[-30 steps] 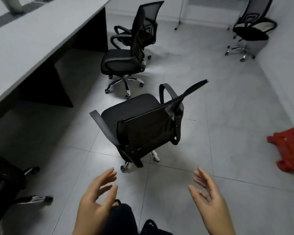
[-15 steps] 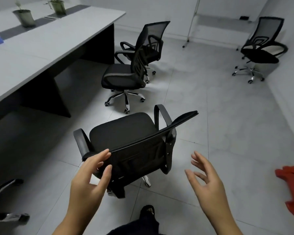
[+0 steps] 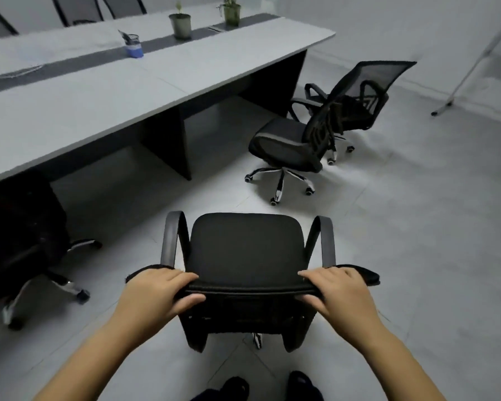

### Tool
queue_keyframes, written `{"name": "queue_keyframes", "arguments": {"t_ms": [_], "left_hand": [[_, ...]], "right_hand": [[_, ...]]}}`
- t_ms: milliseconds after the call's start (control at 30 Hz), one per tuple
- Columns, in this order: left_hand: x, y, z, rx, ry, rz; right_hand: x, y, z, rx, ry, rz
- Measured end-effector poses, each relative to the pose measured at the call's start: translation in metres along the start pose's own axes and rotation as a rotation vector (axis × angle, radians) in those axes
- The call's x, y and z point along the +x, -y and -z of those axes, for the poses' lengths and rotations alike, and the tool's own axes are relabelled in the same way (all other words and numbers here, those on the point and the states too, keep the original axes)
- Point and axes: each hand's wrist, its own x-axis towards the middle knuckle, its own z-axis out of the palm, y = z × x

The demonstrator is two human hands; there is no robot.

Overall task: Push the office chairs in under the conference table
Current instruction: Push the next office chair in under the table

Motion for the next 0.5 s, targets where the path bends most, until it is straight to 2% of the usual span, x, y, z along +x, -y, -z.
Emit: {"name": "queue_keyframes", "arguments": {"t_ms": [267,500], "left_hand": [[-0.001,-0.057,-0.026,0.100,-0.124,0.239],[0.045,-0.075,-0.040,0.184,-0.184,0.413]], "right_hand": [[0.045,-0.073,-0.011,-0.039,-0.120,0.369],[0.128,-0.118,-0.020,-0.021,-0.131,0.529]]}}
